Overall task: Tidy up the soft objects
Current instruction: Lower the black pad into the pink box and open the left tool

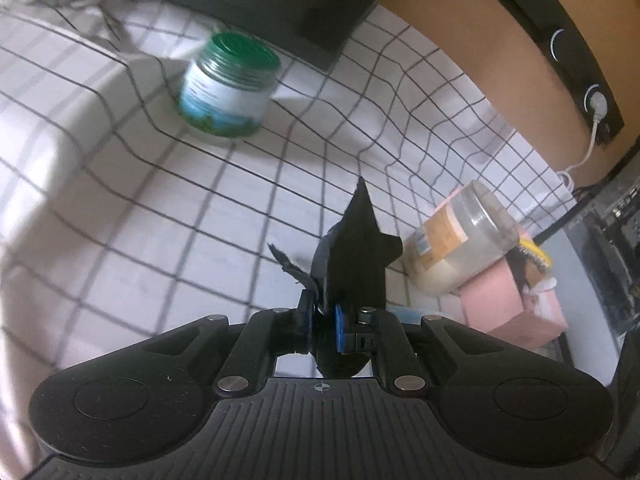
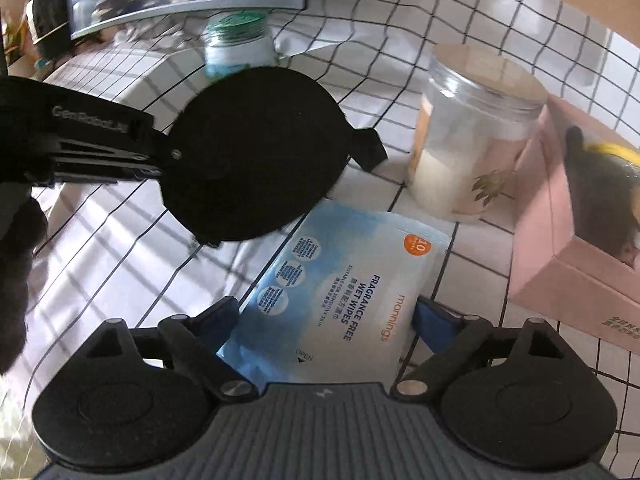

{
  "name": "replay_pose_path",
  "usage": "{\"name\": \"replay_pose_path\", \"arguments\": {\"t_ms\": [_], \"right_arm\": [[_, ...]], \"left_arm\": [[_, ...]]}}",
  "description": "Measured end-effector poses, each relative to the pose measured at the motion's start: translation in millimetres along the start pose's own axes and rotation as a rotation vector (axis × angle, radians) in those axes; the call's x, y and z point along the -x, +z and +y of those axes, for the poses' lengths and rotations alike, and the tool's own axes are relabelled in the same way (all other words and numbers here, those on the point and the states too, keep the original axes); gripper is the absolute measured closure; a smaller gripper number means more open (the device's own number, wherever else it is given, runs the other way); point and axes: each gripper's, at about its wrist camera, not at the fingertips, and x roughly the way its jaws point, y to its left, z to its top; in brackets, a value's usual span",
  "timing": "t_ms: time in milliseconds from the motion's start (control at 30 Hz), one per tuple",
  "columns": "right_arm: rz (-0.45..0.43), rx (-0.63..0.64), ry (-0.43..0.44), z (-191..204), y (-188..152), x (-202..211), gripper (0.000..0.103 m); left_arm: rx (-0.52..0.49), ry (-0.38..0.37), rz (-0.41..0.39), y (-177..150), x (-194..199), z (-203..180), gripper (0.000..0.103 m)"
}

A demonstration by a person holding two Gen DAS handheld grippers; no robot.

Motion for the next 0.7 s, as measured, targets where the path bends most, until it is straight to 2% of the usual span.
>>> {"name": "replay_pose_path", "arguments": {"t_ms": [67,233,333,433,567,700], "right_arm": [[0.013,0.007,0.013,-1.9,-4.9,5.1,0.011],[0.023,0.003,0.029,-13.8,-18.7,27.4,0.011],[-0.005,-0.005,0.024,-27.2,-24.5,48.0,0.012],[-0.039,-0.025,0.000,-46.3,-33.7,74.2,0.012],[-0.096,-0.067,-0.066,-76.7,-51.5,112.6,0.012],[-0.155,-0.152,-0.138,-112.2,-70.6,149.9,0.012]], "left_arm": [[-0.013,0.011,-0.006,-5.3,8.5,0.5,0.091],[0.016,-0.020,-0.018,-16.3,26.7,0.6,0.091],[0.035,-0.052,-0.046,-19.7,40.4,-8.5,0.091],[-0.005,-0.114,-0.055,-20.8,56.6,-29.0,0.091],[-0.096,-0.199,-0.002,-29.2,63.9,-68.4,0.091],[-0.164,-0.297,0.080,-43.9,48.3,-110.9,0.091]]}}
